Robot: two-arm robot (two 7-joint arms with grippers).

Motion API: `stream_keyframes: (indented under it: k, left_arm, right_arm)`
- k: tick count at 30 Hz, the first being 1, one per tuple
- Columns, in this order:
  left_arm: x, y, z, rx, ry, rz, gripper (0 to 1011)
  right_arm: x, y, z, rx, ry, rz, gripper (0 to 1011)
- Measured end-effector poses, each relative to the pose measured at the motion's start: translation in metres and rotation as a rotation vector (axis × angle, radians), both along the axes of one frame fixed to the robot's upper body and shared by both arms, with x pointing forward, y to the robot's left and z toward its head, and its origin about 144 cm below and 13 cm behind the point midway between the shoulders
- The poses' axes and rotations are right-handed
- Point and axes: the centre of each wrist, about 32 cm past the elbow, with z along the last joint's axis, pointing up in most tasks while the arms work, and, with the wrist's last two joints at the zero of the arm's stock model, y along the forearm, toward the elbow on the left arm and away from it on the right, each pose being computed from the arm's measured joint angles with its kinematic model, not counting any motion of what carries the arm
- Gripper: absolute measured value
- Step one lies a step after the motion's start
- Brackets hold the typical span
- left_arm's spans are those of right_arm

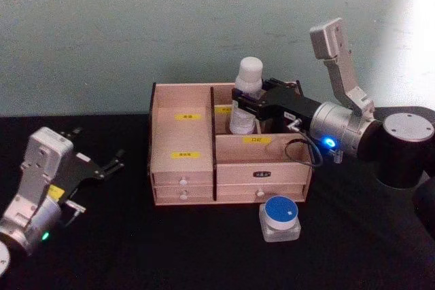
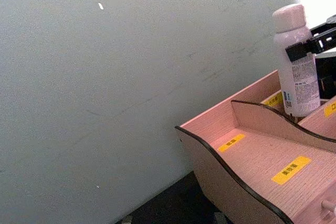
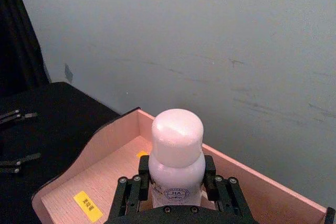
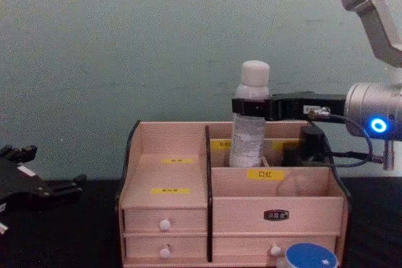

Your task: Pick up the facial cleanser and watermelon frost from the table and place them into the tiered storage box.

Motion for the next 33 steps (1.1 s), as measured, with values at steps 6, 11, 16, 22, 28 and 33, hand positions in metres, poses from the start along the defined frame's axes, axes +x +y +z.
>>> stream_keyframes:
  k: [6, 11, 16, 22, 28, 33]
  left_arm:
    - [0.0, 0.0, 0.0, 0.0, 0.0, 0.0, 1001]
    - [0.0, 0.0, 0.0, 0.0, 0.0, 0.0, 1001]
    - [0.0, 0.0, 0.0, 0.0, 0.0, 0.0, 1002]
    - [0.0, 0.0, 0.0, 0.0, 0.0, 0.0, 1001]
    - [0.0, 0.0, 0.0, 0.0, 0.0, 0.0, 1001]
    - [0.0, 0.0, 0.0, 0.0, 0.0, 0.0, 1001]
  right_arm:
    - [0.001, 0.001, -0.005, -0.006, 0.009, -0.001, 592]
    - [0.002, 0.002, -0.01, -0.011, 0.02, -0.002, 592]
    - [0.003, 0.003, -0.016, -0.019, 0.033, -0.006, 592]
    - [0.004, 0.003, -0.022, -0.028, 0.043, -0.011, 592]
    - [0.005, 0.004, -0.026, -0.039, 0.049, -0.015, 592]
    - [0.005, 0.004, -0.03, -0.047, 0.055, -0.017, 592]
